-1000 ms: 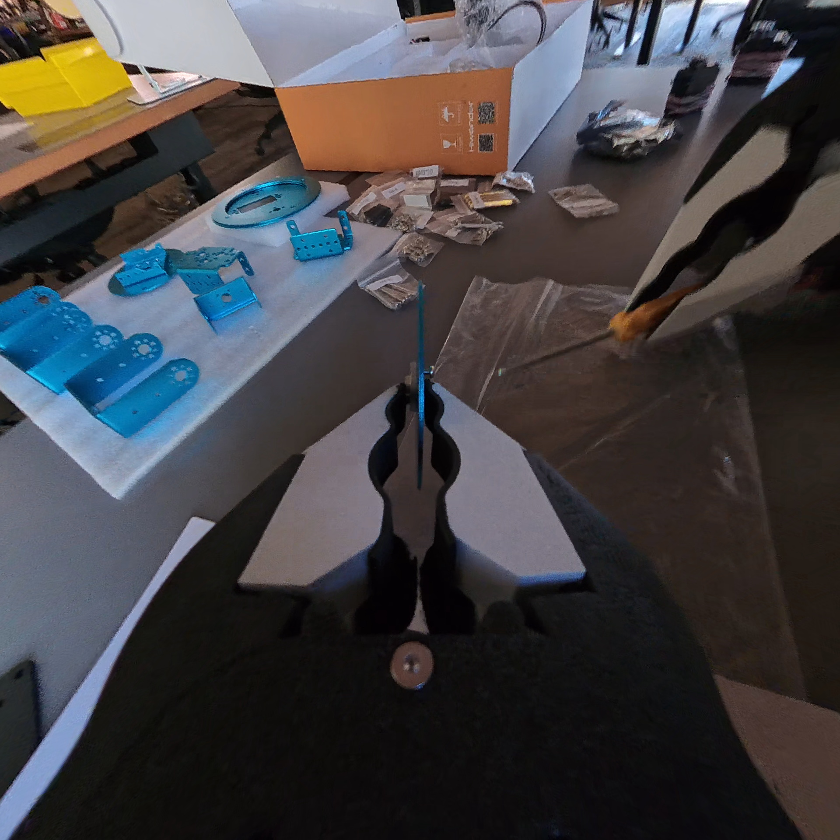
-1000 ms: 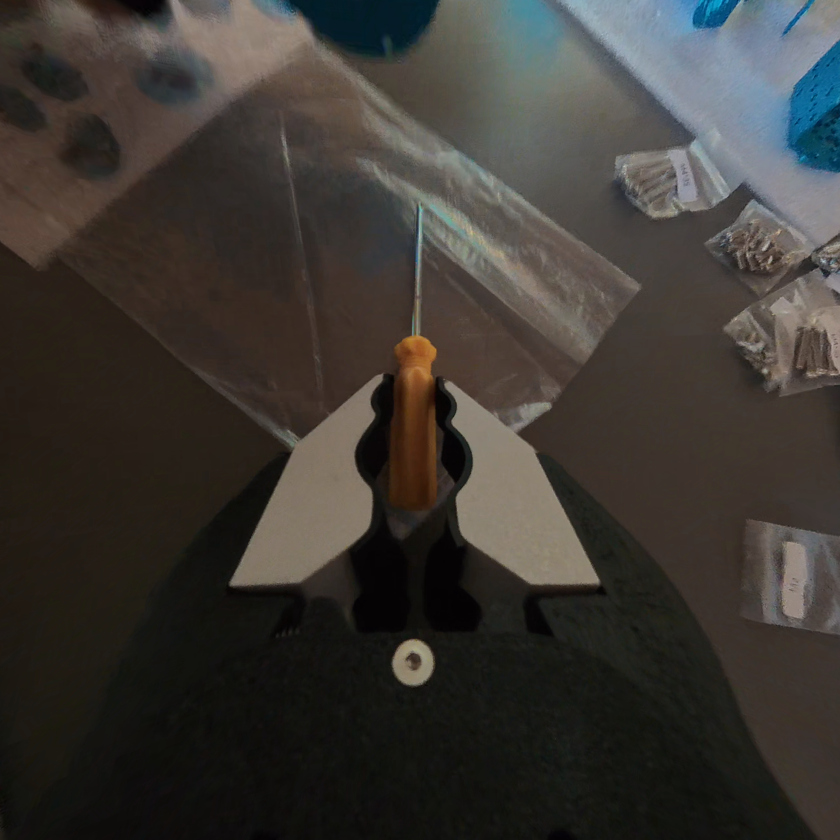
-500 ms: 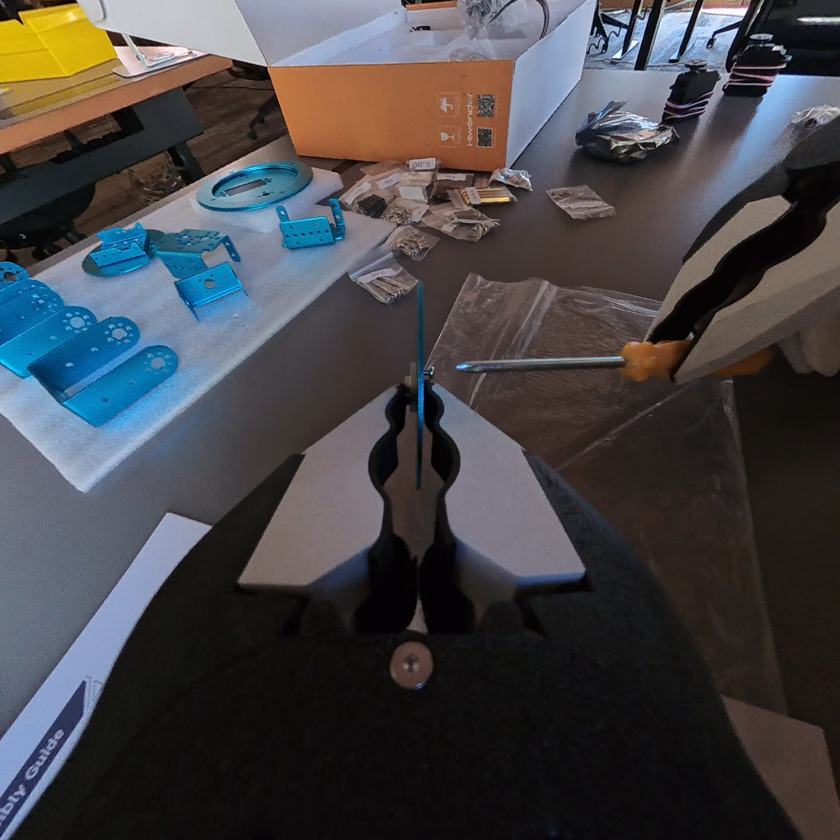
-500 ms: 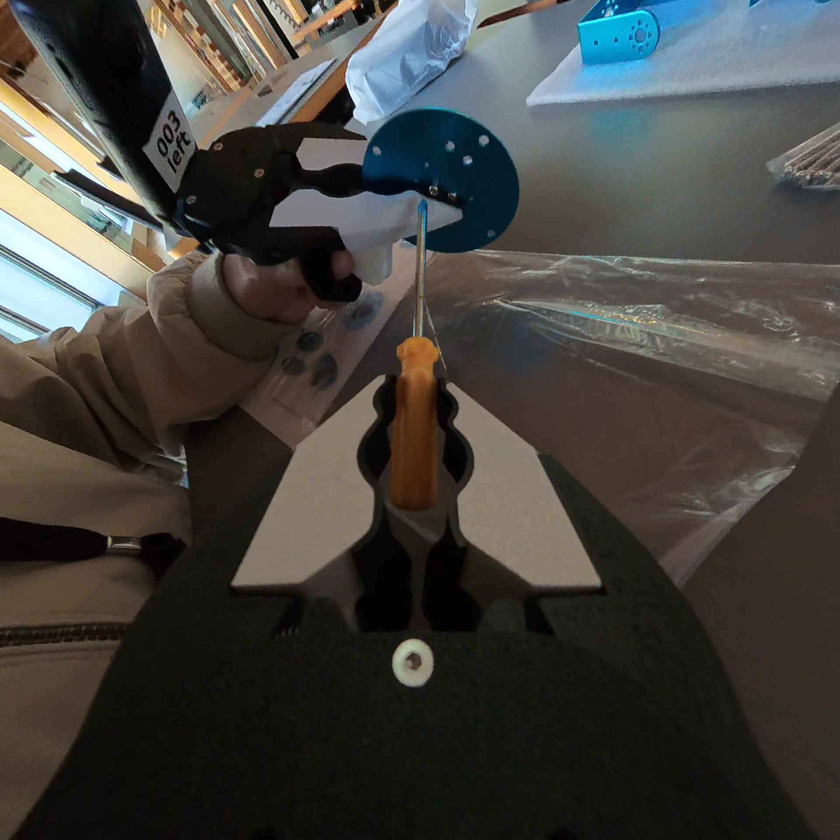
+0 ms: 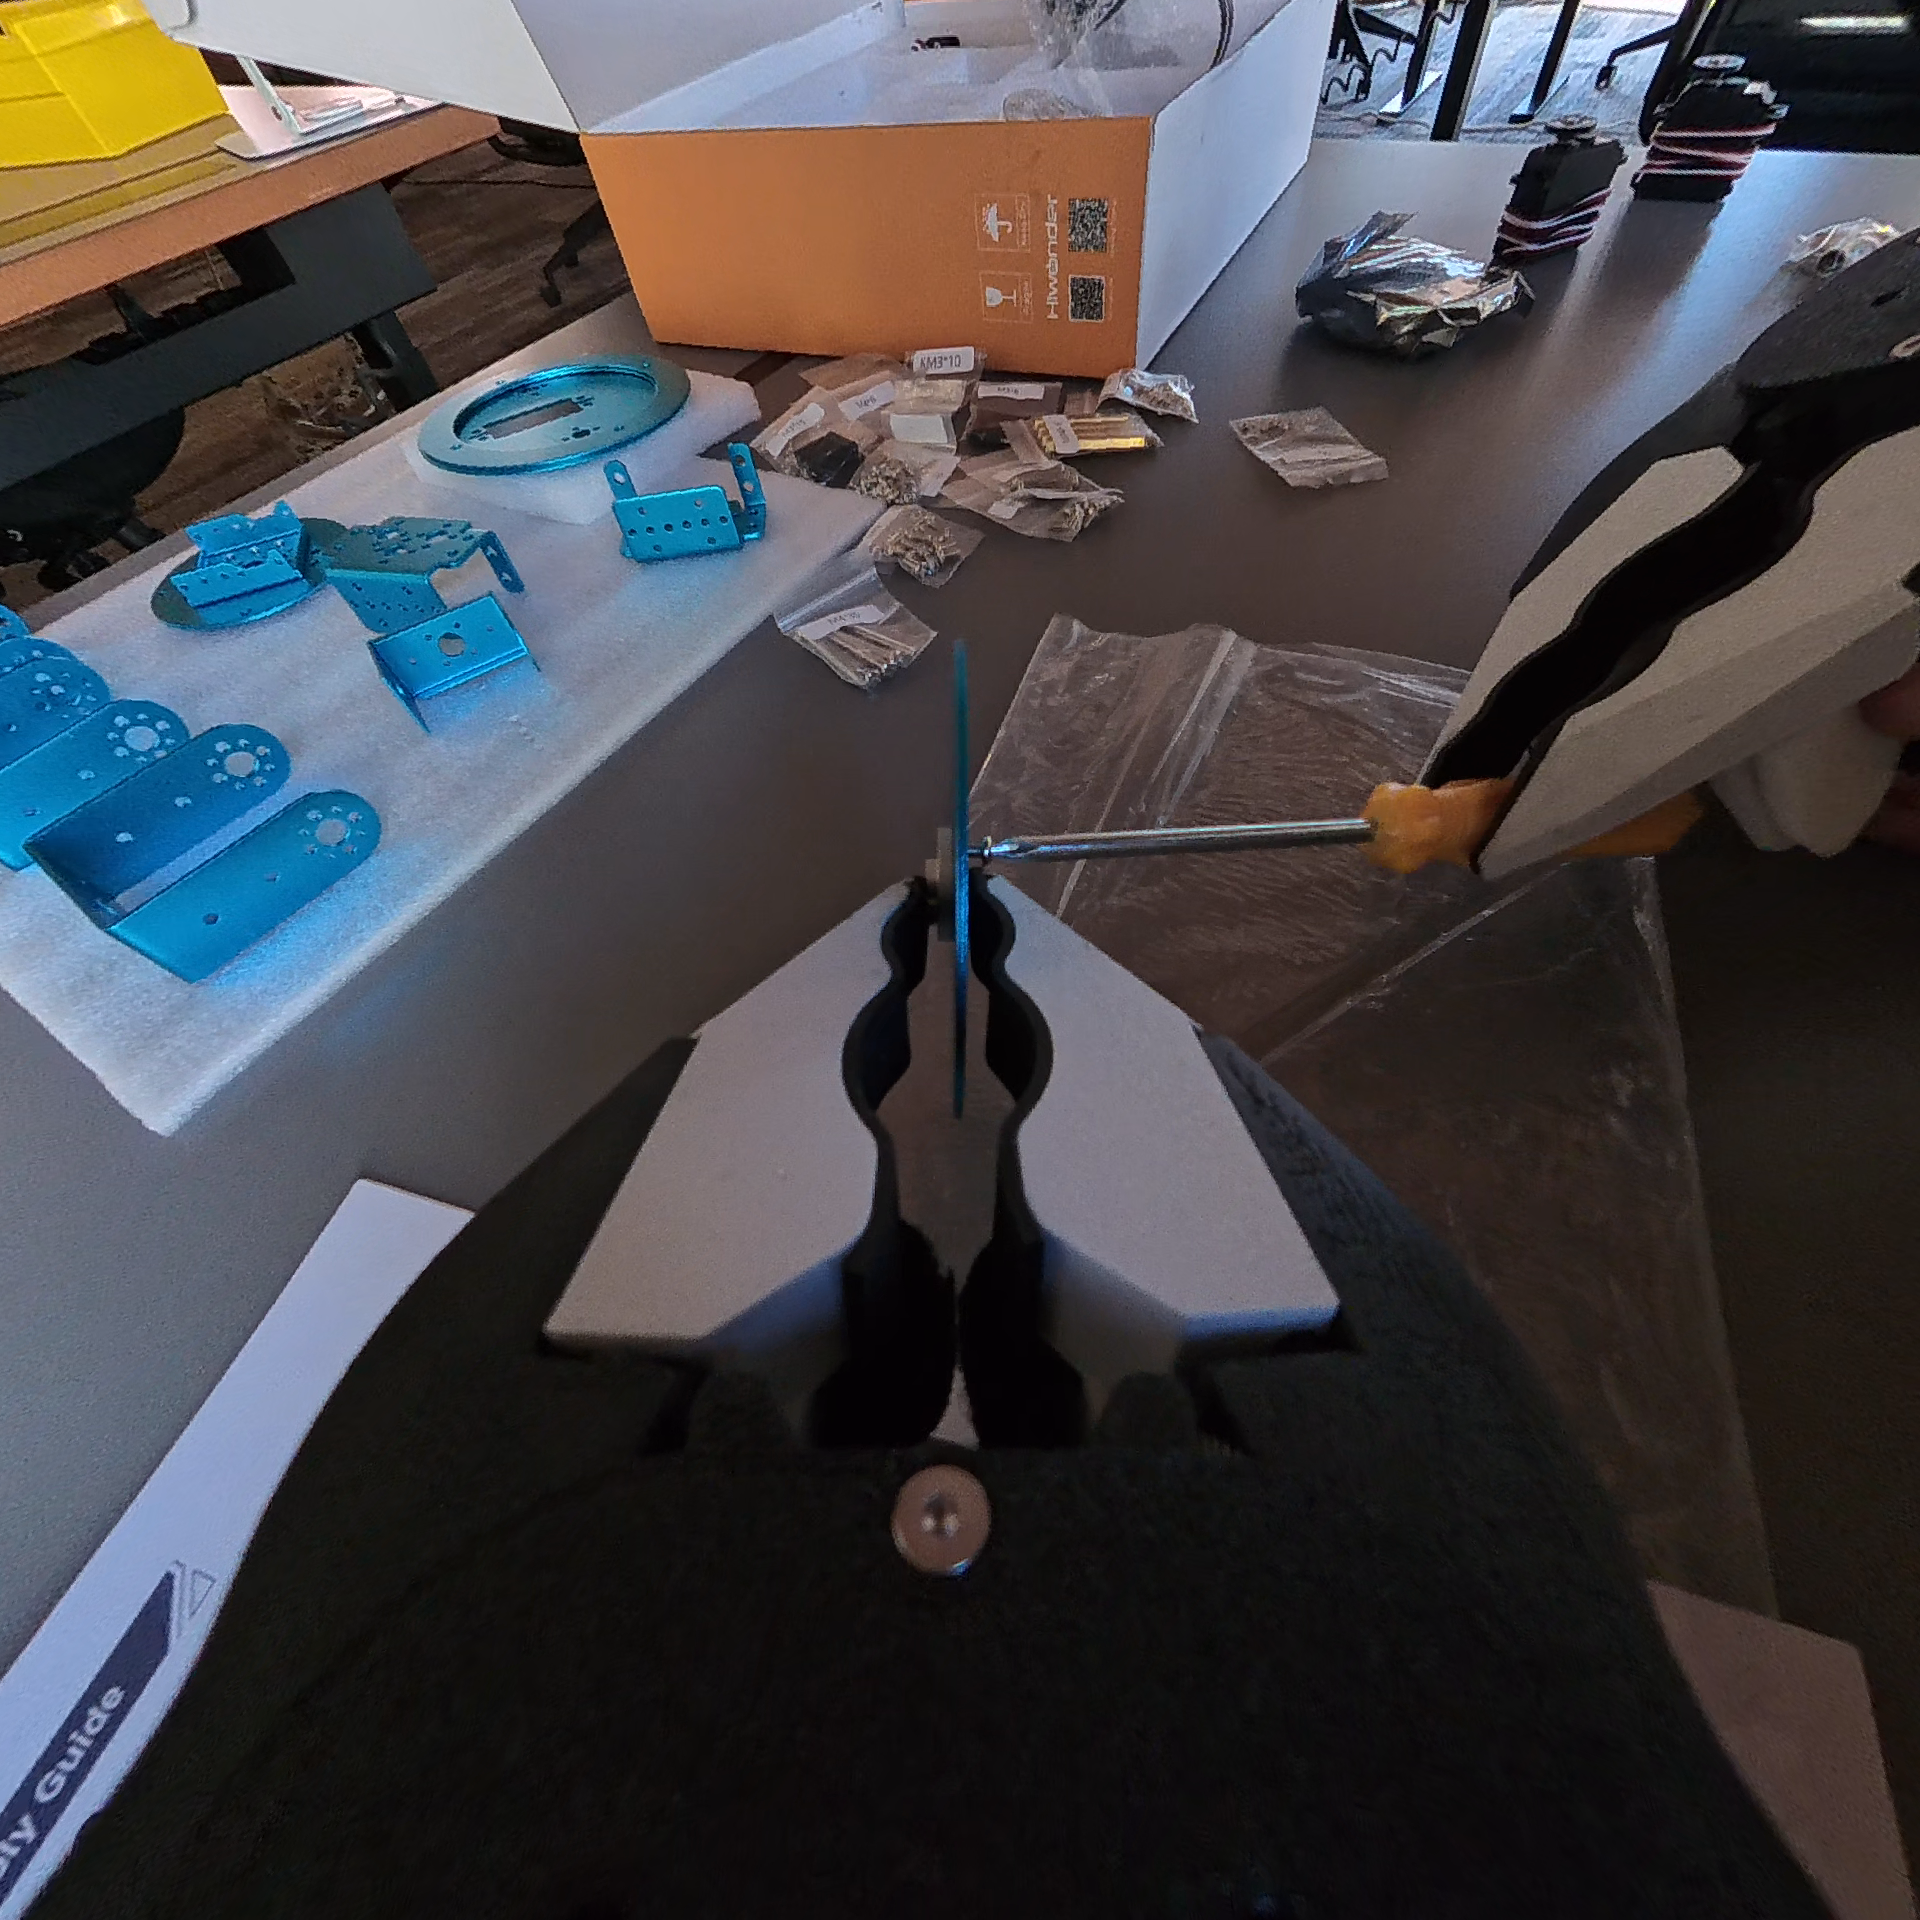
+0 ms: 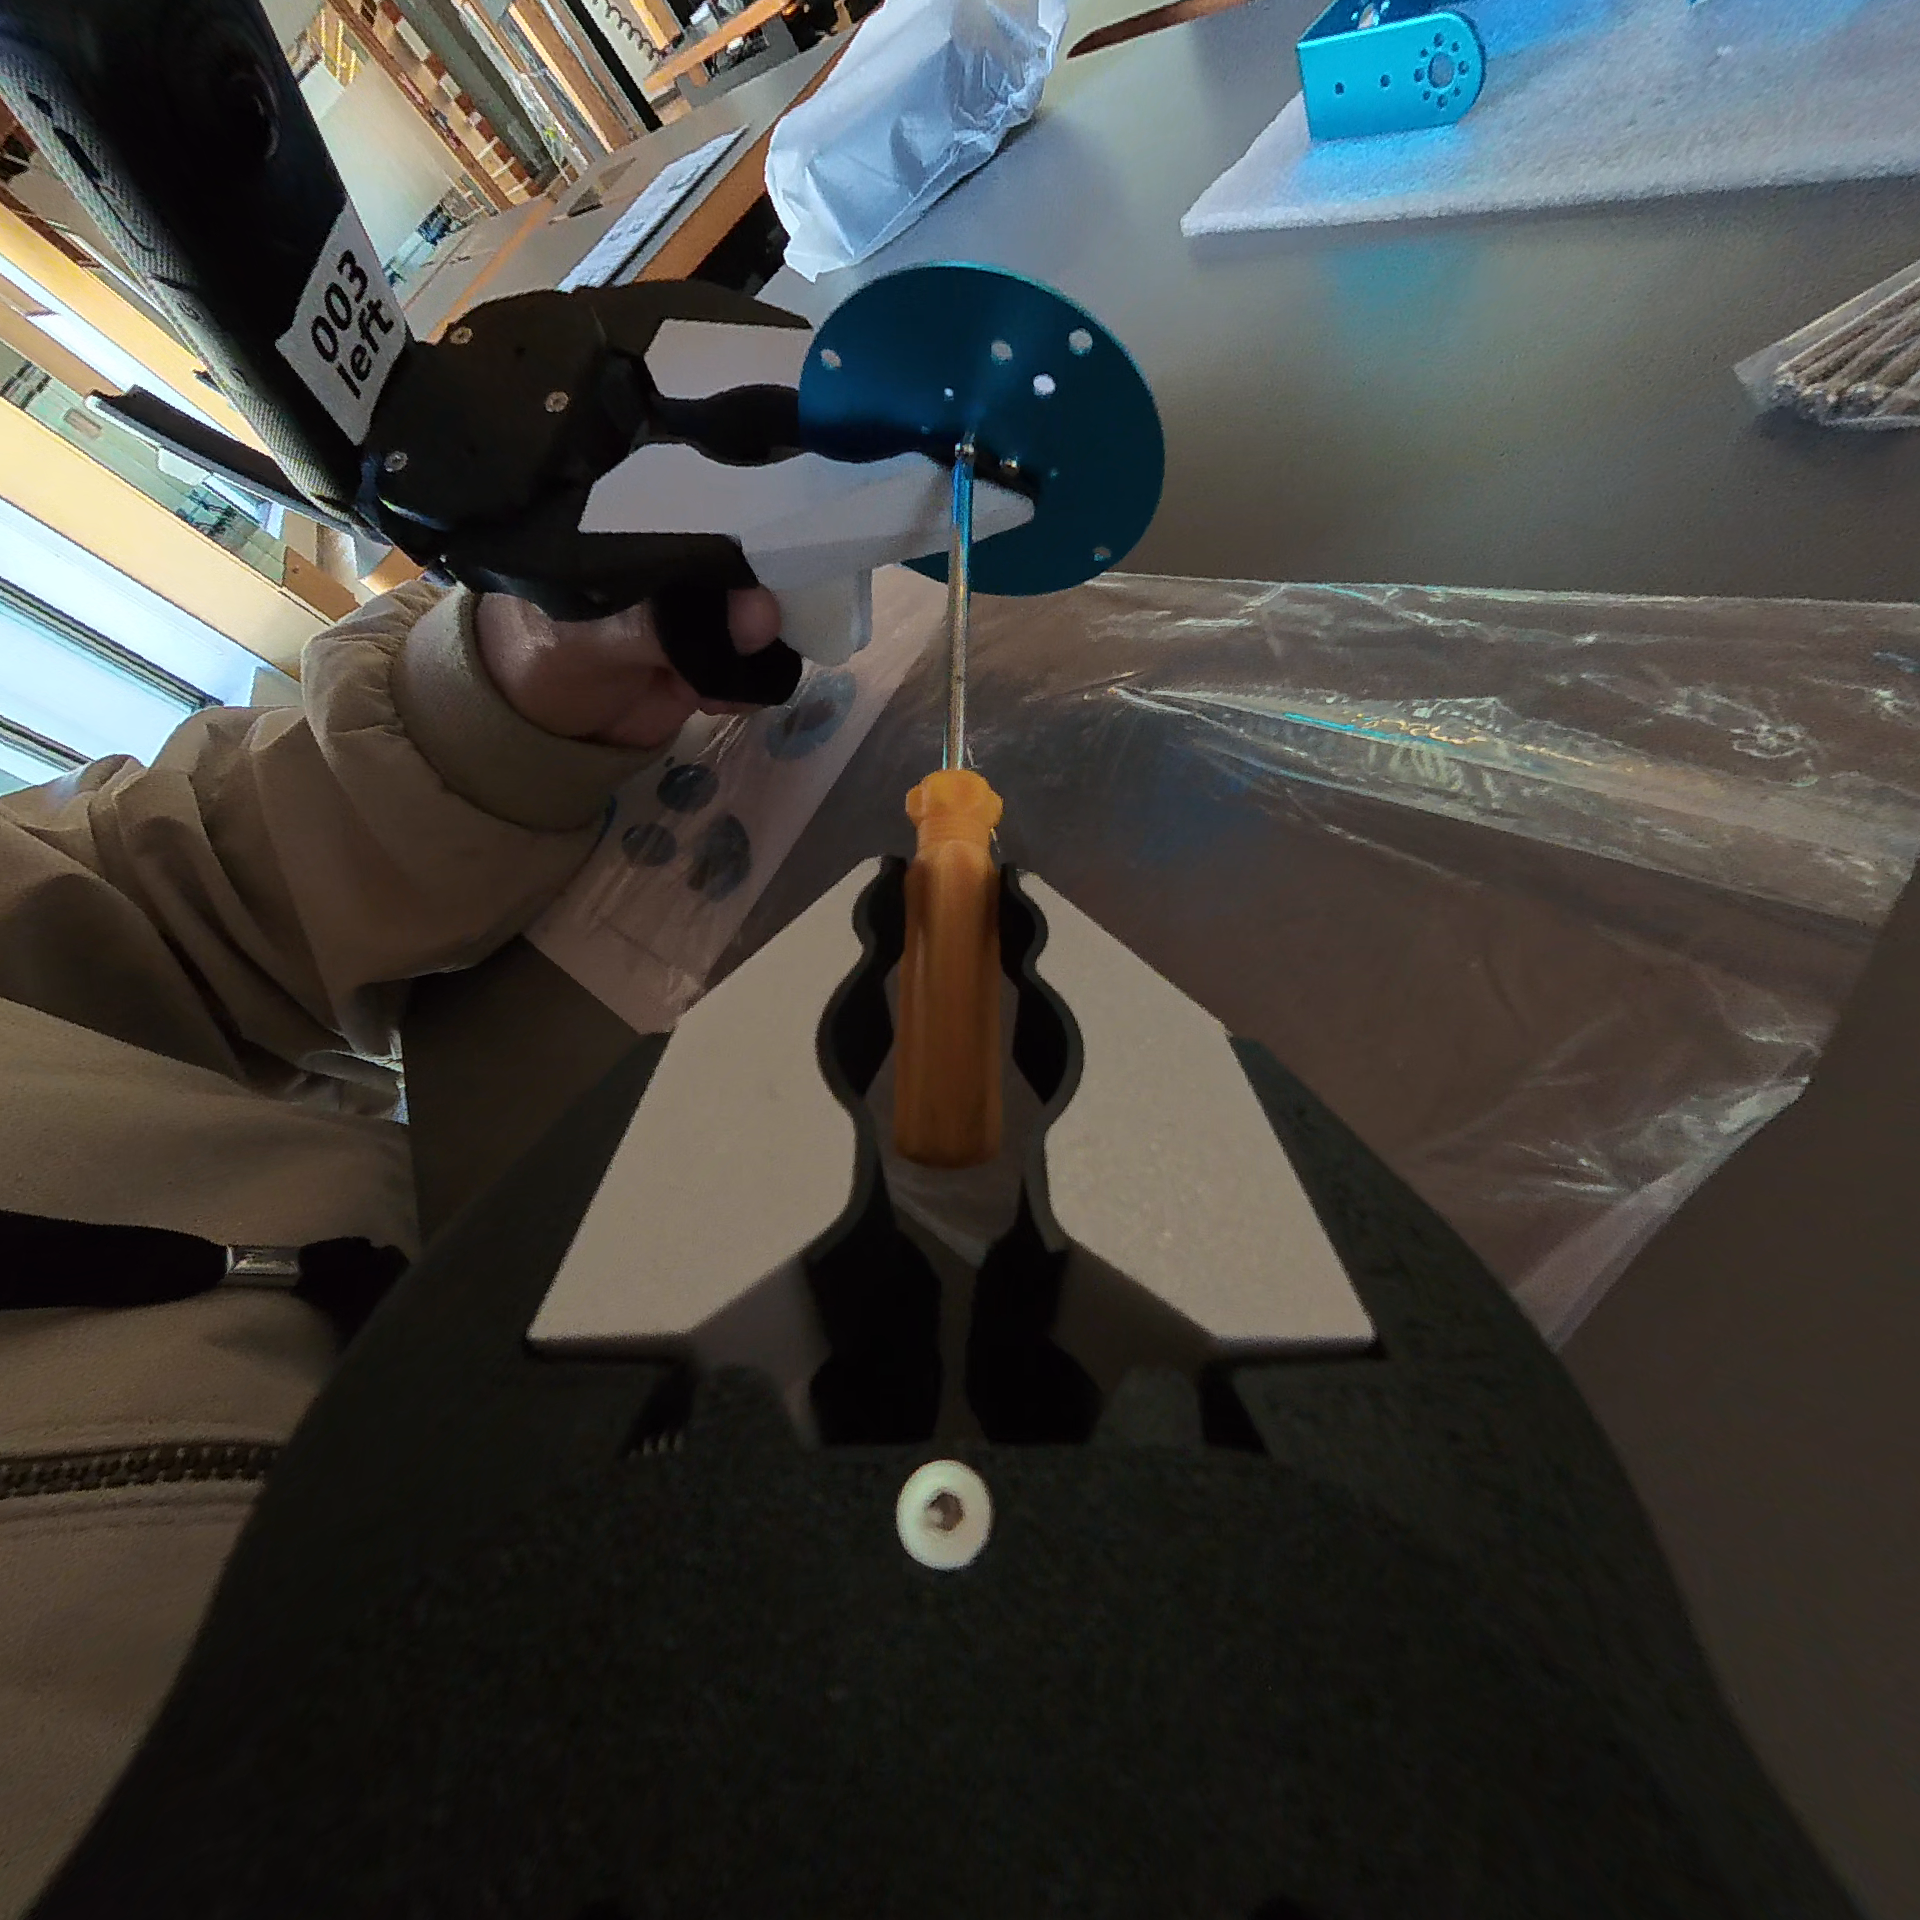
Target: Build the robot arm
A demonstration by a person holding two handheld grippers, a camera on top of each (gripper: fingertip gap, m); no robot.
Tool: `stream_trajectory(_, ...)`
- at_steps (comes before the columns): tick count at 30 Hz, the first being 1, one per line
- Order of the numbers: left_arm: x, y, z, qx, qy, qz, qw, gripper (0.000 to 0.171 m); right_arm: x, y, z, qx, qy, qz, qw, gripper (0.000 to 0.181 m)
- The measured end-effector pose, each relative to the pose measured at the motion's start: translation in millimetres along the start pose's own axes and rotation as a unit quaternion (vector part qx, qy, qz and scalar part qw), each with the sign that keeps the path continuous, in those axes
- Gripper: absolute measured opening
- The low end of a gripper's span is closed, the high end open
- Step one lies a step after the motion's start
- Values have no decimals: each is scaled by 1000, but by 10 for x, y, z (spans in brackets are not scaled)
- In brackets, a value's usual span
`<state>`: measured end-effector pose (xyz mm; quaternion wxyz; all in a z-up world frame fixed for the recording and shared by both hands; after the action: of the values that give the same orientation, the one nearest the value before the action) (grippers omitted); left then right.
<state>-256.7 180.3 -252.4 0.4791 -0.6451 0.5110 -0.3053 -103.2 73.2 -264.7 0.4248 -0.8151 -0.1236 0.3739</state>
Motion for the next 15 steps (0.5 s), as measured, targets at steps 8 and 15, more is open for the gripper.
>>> stream_trajectory(8,62,23,47,-29,-53,49,997,7,-66,8,22,-26,84,-81,993,17)
stream_trajectory(15,127,-36,74,-60,-119,86,987,7,-262,-14,91,-73,246,-296,920,17)
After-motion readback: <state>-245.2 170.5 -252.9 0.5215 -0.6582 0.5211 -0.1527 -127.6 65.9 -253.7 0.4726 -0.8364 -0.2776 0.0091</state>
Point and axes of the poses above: each gripper's, where its closed fingertips meet, z out along the fingers, y out of its underside, x = y × z across the jaws, the point moved 8 cm from there along -z, back along the fingers, and after that the axes turned 2 degrees about x, right-handed, at the moved point
